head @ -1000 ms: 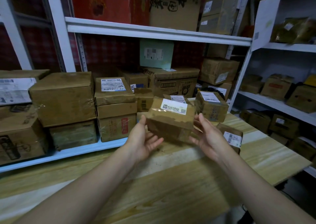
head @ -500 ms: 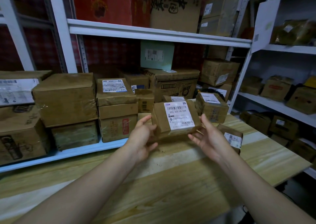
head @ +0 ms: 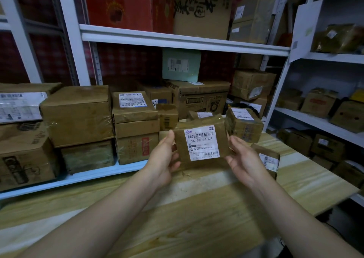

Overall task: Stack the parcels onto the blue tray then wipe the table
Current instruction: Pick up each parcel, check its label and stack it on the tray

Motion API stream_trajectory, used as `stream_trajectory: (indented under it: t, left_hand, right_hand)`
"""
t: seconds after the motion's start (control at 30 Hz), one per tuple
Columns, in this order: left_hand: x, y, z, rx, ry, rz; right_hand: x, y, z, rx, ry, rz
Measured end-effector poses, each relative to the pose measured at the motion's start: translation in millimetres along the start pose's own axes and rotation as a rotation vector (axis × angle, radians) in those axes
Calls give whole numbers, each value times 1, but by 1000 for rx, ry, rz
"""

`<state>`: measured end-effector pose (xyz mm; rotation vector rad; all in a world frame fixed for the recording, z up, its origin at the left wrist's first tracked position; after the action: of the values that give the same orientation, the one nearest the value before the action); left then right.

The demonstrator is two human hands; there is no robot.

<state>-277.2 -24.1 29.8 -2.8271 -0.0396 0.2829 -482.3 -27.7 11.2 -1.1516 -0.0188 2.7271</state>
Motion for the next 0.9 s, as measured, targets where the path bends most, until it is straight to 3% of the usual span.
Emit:
stream_trajectory:
  t: [0.43,0.7,0.9]
  left_hand:
    - [-1,1,6,136,-165,6]
    - [2,-2,0,33,-106,-33]
    - [0,-10,-5,-62,15,-68]
  right_hand:
    - [-3,-5,6,83,-7,19]
    - [-4,-1,-2,71,-134,43]
    - [-9,-7,-6,-12,-83,2]
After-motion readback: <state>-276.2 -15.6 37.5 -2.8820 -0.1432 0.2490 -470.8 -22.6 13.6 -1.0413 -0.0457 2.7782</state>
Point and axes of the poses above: each hand's wrist, its own y-axis towards the middle knuckle, its own x-axis out of the back of the hand, z = x × y, the point moved 1 cm from there along y, towards the middle knuckle, and after that the axes turned 9 degrees about y, right-handed, at the moved point
